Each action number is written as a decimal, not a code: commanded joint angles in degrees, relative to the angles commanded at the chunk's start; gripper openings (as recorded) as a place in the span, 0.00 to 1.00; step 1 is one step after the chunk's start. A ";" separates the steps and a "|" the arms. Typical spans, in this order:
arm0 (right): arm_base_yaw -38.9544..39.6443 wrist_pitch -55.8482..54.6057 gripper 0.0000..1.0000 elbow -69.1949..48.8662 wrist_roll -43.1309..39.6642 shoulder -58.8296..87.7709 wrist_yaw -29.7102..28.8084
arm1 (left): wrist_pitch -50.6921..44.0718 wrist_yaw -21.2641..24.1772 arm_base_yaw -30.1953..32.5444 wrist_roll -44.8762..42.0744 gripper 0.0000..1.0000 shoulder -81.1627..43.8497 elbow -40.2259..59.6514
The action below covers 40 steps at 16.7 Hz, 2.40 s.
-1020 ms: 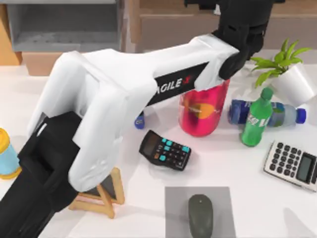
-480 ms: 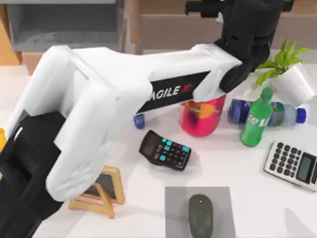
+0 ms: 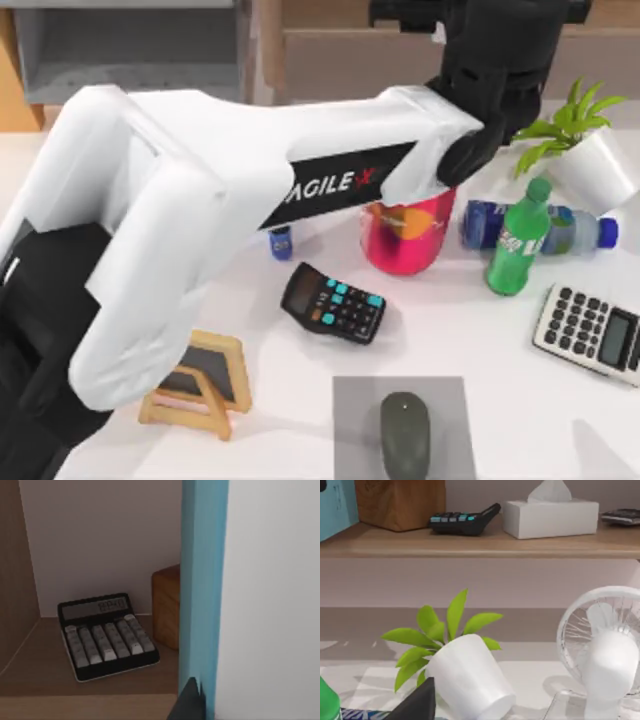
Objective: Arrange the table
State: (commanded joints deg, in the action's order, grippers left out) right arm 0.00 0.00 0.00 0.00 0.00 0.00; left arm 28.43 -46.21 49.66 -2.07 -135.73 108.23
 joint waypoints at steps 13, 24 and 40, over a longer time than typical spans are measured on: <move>0.00 0.00 1.00 0.00 0.00 0.00 0.00 | 2.54 14.48 -3.76 -24.71 0.00 36.46 -46.08; 0.00 0.00 1.00 0.00 0.00 0.00 0.00 | 9.61 28.49 -25.18 -67.42 0.00 47.76 -75.12; 0.00 0.00 1.00 0.00 0.00 0.00 0.00 | 15.86 36.87 -36.62 -86.04 0.00 34.36 -66.29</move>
State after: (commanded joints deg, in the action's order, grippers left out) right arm 0.00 0.00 0.00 0.00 0.00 0.00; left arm 44.30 -9.34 13.03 -88.11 -101.37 41.94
